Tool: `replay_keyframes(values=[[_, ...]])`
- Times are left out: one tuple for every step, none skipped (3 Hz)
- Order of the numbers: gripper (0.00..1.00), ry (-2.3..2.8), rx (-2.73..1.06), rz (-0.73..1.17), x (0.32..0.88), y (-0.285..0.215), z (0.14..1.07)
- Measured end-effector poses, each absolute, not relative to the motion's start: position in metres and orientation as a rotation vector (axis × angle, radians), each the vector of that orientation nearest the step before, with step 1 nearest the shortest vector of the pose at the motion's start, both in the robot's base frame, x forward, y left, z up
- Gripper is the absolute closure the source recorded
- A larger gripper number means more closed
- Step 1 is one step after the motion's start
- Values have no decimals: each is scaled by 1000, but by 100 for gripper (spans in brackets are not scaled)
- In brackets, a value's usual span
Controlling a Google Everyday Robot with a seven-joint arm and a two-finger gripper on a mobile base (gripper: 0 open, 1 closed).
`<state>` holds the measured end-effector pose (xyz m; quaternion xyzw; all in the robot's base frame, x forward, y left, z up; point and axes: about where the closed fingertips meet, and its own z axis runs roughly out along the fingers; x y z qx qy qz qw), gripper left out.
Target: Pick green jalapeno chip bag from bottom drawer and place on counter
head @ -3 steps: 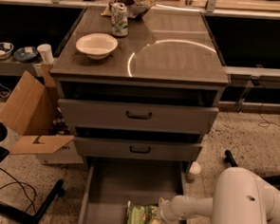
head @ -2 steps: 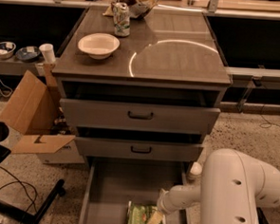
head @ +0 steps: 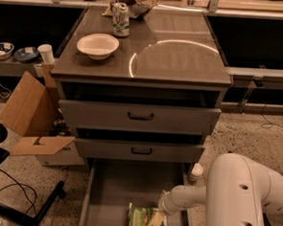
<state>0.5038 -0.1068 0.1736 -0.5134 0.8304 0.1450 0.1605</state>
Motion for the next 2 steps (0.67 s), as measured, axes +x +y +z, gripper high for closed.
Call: replay_keyframes(values=[[0,2355,-1430,445,491,-105,147],[0,2339,-1391,458,483,-104,129]])
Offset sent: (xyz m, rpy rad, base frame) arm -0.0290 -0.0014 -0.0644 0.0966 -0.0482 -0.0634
